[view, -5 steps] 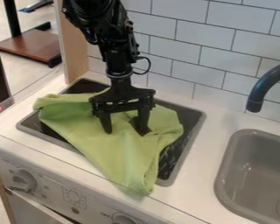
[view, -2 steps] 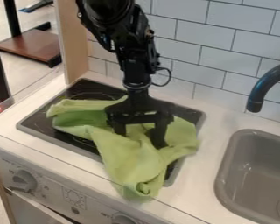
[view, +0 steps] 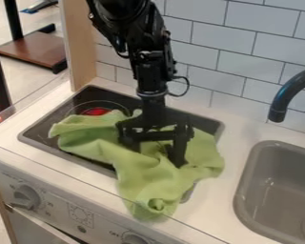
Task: Move the cloth from top left to bottom right
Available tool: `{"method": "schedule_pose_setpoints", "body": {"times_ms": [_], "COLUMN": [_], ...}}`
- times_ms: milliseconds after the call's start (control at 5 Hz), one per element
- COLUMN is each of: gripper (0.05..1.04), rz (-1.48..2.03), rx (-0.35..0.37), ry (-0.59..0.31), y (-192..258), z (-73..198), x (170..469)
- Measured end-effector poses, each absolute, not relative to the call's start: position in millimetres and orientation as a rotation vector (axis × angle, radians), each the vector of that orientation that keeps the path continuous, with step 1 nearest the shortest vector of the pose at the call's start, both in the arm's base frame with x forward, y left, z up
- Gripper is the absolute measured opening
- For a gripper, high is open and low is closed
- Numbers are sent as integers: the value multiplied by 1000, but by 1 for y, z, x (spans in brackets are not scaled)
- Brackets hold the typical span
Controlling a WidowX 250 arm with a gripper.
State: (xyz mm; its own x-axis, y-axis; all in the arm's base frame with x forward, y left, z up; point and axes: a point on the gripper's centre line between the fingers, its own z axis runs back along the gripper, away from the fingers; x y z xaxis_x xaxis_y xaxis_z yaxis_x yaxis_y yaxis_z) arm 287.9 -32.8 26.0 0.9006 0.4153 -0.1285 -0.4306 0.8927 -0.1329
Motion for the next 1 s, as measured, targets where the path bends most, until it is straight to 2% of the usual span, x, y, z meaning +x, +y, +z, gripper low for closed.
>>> {"method": "schedule_pose_setpoints", "body": {"times_ms": [600, 800, 1000], "gripper": [1000, 1000, 1000], "rz": [432, 429, 416], "rx": [-283, -338, -364], "ry": [36, -17, -47], "y": [-21, -12, -5], "z": [83, 104, 116], "x": [286, 288, 287]}}
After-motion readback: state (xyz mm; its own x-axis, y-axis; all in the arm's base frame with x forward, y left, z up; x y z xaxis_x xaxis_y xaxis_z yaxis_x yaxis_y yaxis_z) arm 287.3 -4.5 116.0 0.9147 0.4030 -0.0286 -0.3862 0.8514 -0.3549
